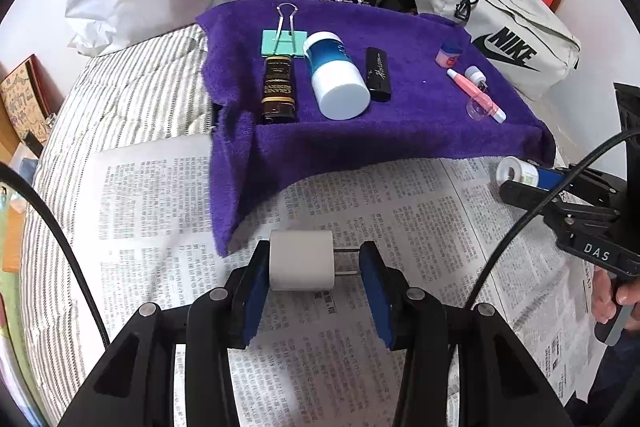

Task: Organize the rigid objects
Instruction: 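Grasp the white tape roll on the newspaper with the right tool, then carry the tape roll onto the towel and open the right tool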

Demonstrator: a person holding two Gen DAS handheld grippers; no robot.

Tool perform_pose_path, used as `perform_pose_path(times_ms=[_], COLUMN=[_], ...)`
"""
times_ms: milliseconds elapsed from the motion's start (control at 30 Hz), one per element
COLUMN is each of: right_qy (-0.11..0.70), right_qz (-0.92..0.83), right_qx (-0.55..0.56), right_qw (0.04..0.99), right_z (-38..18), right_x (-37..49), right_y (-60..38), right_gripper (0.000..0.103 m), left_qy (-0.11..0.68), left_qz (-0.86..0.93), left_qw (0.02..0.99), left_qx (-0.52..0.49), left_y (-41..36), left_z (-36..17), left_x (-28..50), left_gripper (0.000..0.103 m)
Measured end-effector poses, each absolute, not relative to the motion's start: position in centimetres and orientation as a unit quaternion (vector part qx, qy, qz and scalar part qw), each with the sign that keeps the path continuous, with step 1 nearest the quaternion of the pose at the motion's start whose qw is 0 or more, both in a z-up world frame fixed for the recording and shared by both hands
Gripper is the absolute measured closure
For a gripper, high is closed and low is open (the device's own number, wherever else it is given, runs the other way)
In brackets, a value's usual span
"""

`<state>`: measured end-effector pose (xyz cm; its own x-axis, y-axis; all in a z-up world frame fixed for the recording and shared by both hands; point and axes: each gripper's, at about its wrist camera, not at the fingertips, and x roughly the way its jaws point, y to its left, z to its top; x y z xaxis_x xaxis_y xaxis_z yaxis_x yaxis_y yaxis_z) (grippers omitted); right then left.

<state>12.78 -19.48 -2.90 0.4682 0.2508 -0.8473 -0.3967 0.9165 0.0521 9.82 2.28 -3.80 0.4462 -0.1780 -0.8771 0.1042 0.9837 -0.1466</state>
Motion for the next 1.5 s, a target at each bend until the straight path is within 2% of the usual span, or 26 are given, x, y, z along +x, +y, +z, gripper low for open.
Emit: perform_pose_path(times_ms=[300,833,1200,1500], right_qy=[0.467,0.438,0.450,0.480], right_qz=[0.194,0.196,0.194,0.185], right_qx=[-0.073,-0.068,-0.086,-0.095], right_qw=[0.860,0.875,0.867,0.852], right_z=[-1.8,1.9,0.9,-2.1], right_x=[12.3,15.4,21.4,25.8], right_y=[-20.5,-21.6,-19.7,-18.6], right_gripper=[0.062,0.062,0.062,0.062], left_qy=[0.523,0.488,0.496,0.502], left_qz=[-0.080,-0.087,-0.077,-0.058], left_qw=[0.848,0.868,0.863,0.860], left_qx=[-0.028,-0.041,-0.051,-0.063], left_y=[2.0,2.7,4.0,5.9], left_z=[-3.8,1.1,0.8,0.4], left_x=[9.6,11.7,13.9,15.0], left_gripper=[0.061,0.061,0.061,0.061])
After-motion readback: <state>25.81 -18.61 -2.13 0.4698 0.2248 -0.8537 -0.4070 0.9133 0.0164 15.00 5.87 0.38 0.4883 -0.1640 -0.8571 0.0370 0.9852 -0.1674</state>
